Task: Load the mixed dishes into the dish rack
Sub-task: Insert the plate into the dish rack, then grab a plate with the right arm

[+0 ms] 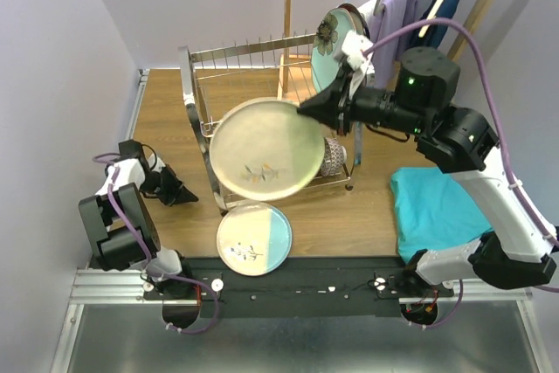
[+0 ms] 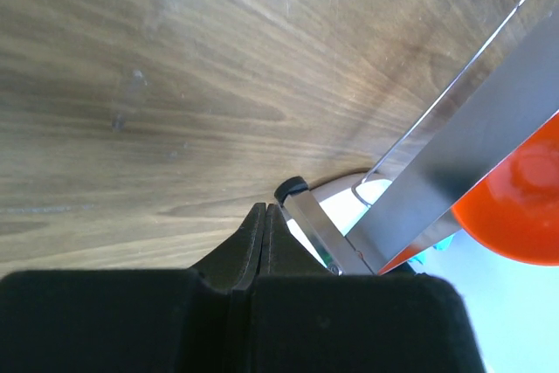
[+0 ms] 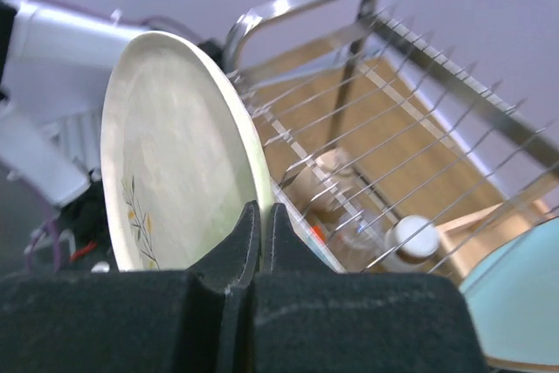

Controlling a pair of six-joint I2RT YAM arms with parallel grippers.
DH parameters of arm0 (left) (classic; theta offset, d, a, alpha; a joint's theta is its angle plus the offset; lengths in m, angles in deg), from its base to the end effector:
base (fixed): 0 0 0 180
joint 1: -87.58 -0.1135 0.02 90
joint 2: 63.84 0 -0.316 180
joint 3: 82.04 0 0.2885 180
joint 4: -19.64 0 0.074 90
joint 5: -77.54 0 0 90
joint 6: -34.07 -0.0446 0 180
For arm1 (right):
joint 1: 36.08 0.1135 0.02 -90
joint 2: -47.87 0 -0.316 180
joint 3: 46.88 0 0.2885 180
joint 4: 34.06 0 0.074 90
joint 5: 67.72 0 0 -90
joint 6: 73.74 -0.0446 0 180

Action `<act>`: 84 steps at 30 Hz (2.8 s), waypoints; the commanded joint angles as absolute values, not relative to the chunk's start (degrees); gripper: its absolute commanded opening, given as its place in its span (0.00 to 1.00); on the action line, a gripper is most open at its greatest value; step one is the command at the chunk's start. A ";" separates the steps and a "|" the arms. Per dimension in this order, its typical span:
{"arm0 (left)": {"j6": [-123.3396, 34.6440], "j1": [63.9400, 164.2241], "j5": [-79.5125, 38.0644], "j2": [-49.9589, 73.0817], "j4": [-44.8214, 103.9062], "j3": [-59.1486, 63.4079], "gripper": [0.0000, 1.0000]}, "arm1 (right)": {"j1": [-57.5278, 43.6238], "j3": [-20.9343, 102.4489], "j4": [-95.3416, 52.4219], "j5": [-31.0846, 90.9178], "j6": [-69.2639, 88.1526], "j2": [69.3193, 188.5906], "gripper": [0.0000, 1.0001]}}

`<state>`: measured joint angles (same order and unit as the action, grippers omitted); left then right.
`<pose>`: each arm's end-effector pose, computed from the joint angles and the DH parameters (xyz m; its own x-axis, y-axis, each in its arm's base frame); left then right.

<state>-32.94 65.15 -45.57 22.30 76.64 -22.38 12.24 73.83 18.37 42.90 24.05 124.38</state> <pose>0.2585 0.0803 0.1895 -0.7430 -0.6606 0.1074 -0.6001 0.5865 -0.5440 0.1663 0.2104 0.6053 0.0319 -0.1550 -0.9874 -0.9351 0.3442 -0.0842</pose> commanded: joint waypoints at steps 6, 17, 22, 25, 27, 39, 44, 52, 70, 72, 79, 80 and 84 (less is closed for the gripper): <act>-31.32 64.73 -46.65 17.11 75.86 -27.14 0.00 | 12.17 93.86 3.27 29.57 24.69 135.75 0.00; -28.95 64.82 -49.64 14.64 75.68 -30.05 0.00 | 12.26 103.73 -5.79 10.52 26.98 142.36 0.01; -27.63 64.91 -50.78 14.91 74.45 -30.40 0.00 | 12.17 101.09 -9.13 2.69 29.88 142.70 0.00; -27.01 64.82 -51.13 15.17 74.10 -30.58 0.00 | 12.17 100.48 -9.57 -0.57 30.50 143.58 0.01; -26.58 64.82 -51.13 15.17 73.75 -30.84 0.00 | 12.17 99.78 -10.27 -3.20 31.72 144.11 0.01; -23.41 64.91 -53.86 12.27 70.58 -34.35 0.00 | 12.61 101.88 -9.40 -9.89 35.67 146.31 0.01; -23.14 65.17 -54.21 12.18 70.58 -34.88 0.00 | 12.79 102.85 -7.56 -12.27 37.79 146.66 0.00; -22.88 65.17 -54.91 12.97 69.44 -33.66 0.00 | 13.75 101.08 -4.66 -4.11 30.59 146.22 0.00; -30.44 65.26 -58.87 4.19 66.64 -33.21 0.48 | 13.67 74.72 12.93 11.21 19.15 127.24 0.68; -29.48 65.35 -58.78 4.18 65.66 -33.48 0.48 | 13.67 75.95 13.10 9.54 19.86 128.20 0.68; -27.45 65.26 -59.57 7.08 64.26 -33.48 0.48 | 13.67 77.80 12.05 2.77 20.04 131.72 0.63; -27.10 65.35 -59.57 7.26 64.17 -33.39 0.48 | 13.58 78.32 11.96 2.15 19.78 132.16 0.62; -27.62 65.35 -60.10 9.01 64.87 -32.51 0.48 | 13.58 81.47 12.31 1.70 19.42 133.74 0.60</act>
